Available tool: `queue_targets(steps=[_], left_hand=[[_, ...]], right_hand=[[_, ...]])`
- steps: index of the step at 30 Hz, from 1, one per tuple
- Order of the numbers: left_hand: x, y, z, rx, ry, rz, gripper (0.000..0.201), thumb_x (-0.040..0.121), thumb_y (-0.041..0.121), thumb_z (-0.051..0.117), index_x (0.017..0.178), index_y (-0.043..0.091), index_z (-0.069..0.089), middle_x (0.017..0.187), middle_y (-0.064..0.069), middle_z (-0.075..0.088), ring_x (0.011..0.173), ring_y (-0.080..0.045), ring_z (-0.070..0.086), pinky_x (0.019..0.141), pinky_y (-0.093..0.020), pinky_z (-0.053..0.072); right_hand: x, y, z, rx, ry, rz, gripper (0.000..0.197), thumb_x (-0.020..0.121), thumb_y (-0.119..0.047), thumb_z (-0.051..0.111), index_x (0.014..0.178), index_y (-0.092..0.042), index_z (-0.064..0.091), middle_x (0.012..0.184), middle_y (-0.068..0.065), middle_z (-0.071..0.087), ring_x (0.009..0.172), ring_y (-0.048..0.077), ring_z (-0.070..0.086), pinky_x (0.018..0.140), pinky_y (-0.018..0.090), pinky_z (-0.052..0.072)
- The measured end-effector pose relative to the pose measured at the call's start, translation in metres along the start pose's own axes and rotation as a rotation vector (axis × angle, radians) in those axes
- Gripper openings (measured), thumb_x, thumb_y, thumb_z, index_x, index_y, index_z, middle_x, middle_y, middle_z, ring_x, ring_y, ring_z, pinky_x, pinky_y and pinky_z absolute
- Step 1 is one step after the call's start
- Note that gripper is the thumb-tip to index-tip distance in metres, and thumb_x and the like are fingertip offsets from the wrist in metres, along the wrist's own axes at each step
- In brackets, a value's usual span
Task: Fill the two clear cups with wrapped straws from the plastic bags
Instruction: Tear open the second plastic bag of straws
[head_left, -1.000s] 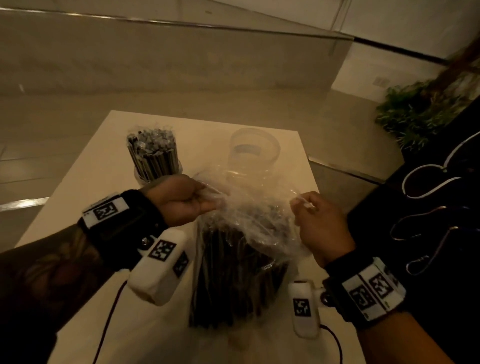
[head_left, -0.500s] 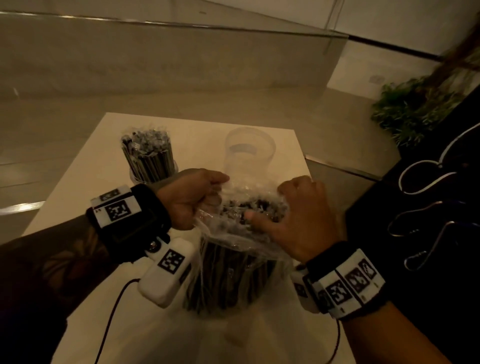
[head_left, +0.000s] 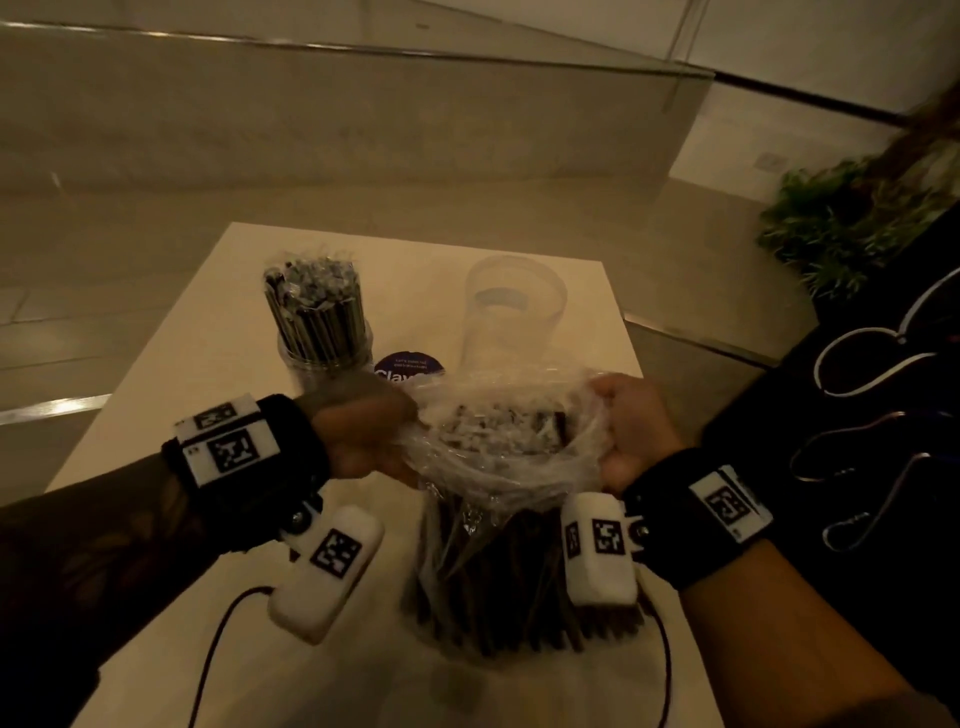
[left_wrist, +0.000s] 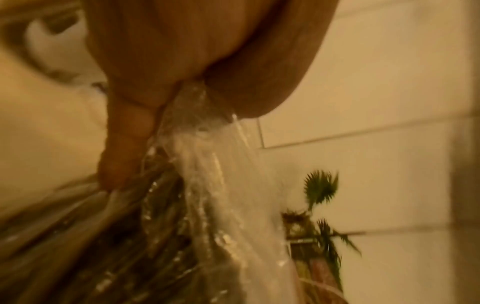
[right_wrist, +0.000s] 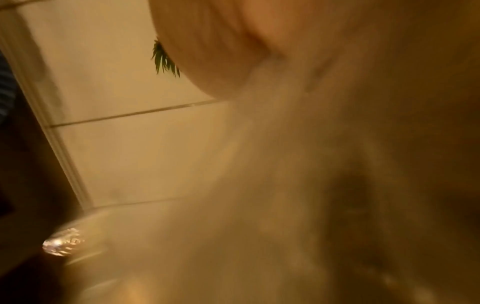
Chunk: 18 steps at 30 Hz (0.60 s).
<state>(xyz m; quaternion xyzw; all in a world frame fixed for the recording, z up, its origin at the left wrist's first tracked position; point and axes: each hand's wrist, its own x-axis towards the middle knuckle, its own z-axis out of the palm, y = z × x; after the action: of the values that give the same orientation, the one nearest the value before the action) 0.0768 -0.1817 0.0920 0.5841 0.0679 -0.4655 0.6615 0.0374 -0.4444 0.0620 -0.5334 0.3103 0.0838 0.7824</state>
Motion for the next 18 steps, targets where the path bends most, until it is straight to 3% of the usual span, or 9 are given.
queue_targets(steps=[1, 2, 4, 7, 10, 12, 15, 16, 18], left_hand=[[0.006, -0.004, -0.004, -0.108, -0.045, -0.050, 0.038, 0.097, 0.000, 0.032, 0.127, 0.009, 0.052, 0.122, -0.020, 0.062, 0.102, -0.035, 0.064, 0.074, -0.051, 0.058], [0.011, -0.007, -0.006, -0.182, -0.041, -0.080, 0.039, 0.097, 0.000, 0.030, 0.132, 0.007, 0.047, 0.125, -0.021, 0.059, 0.104, -0.035, 0.064, 0.075, -0.051, 0.057], [0.023, -0.018, -0.009, -0.293, 0.051, -0.068, 0.033, 0.100, 0.005, 0.029, 0.126, -0.001, 0.048, 0.112, -0.022, 0.064, 0.089, -0.031, 0.068, 0.068, -0.044, 0.060], [0.044, -0.045, -0.013, -0.312, 0.210, 0.070, 0.029, 0.097, 0.009, 0.044, 0.124, 0.001, 0.049, 0.118, -0.022, 0.061, 0.092, -0.030, 0.064, 0.065, -0.037, 0.060], [0.063, -0.074, -0.020, -0.065, 0.465, 0.198, 0.041, 0.083, 0.005, 0.066, 0.116, 0.012, 0.043, 0.122, -0.019, 0.054, 0.103, -0.035, 0.059, 0.079, -0.048, 0.056], [0.068, -0.084, -0.022, 0.442, 0.602, 0.331, 0.038, 0.080, 0.013, 0.070, 0.106, 0.020, 0.043, 0.119, -0.010, 0.050, 0.103, -0.030, 0.055, 0.085, -0.047, 0.053], [0.069, -0.095, -0.025, 0.896, 0.641, 0.549, 0.026, 0.084, 0.024, 0.065, 0.104, 0.022, 0.049, 0.128, -0.009, 0.043, 0.115, -0.027, 0.046, 0.101, -0.041, 0.043], [0.066, -0.094, -0.025, 0.941, 0.649, 0.600, 0.024, 0.085, 0.030, 0.062, 0.106, 0.024, 0.051, 0.134, -0.008, 0.039, 0.123, -0.028, 0.040, 0.106, -0.040, 0.038], [0.055, -0.091, -0.025, 1.123, 0.635, 0.745, 0.031, 0.086, 0.049, 0.052, 0.110, 0.030, 0.055, 0.141, -0.004, 0.036, 0.132, -0.028, 0.029, 0.108, -0.047, 0.030]], right_hand=[[0.002, 0.004, 0.002, -0.048, -0.001, -0.026, 0.057, 0.050, -0.024, 0.070, 0.104, -0.007, 0.062, 0.090, 0.022, 0.047, 0.082, 0.043, 0.047, 0.083, 0.065, 0.042], [0.002, 0.007, 0.004, -0.140, 0.060, -0.068, 0.040, 0.055, -0.026, 0.066, 0.091, -0.010, 0.057, 0.081, 0.017, 0.046, 0.075, 0.036, 0.047, 0.077, 0.055, 0.046], [0.007, 0.021, 0.003, -0.442, 0.282, -0.214, 0.017, 0.076, -0.027, 0.061, 0.082, -0.013, 0.052, 0.076, 0.006, 0.052, 0.068, 0.025, 0.051, 0.065, 0.040, 0.049], [0.015, 0.049, 0.000, -0.588, 0.400, -0.337, 0.022, 0.090, -0.025, 0.064, 0.079, -0.012, 0.051, 0.075, 0.007, 0.055, 0.067, 0.024, 0.052, 0.059, 0.029, 0.041], [0.026, 0.074, -0.007, -0.917, 0.421, -0.275, 0.014, 0.093, -0.024, 0.062, 0.091, -0.011, 0.058, 0.102, 0.013, 0.057, 0.090, 0.032, 0.058, 0.071, 0.028, 0.040], [0.022, 0.076, -0.005, -0.915, 0.446, -0.320, 0.014, 0.096, -0.023, 0.057, 0.104, -0.012, 0.058, 0.115, 0.013, 0.051, 0.097, 0.030, 0.056, 0.076, 0.026, 0.038], [0.001, 0.066, 0.007, -0.935, 0.296, -0.711, 0.012, 0.094, -0.024, 0.060, 0.086, -0.016, 0.063, 0.095, 0.003, 0.059, 0.087, 0.021, 0.057, 0.076, 0.027, 0.041], [-0.008, 0.061, 0.011, -1.021, 0.155, -0.744, 0.018, 0.091, -0.032, 0.064, 0.079, -0.018, 0.064, 0.088, -0.002, 0.060, 0.084, 0.017, 0.055, 0.076, 0.028, 0.043], [-0.023, 0.054, 0.019, -1.313, -0.106, -0.567, 0.037, 0.075, -0.057, 0.072, 0.086, -0.022, 0.066, 0.092, -0.008, 0.060, 0.091, 0.012, 0.051, 0.082, 0.032, 0.044]])
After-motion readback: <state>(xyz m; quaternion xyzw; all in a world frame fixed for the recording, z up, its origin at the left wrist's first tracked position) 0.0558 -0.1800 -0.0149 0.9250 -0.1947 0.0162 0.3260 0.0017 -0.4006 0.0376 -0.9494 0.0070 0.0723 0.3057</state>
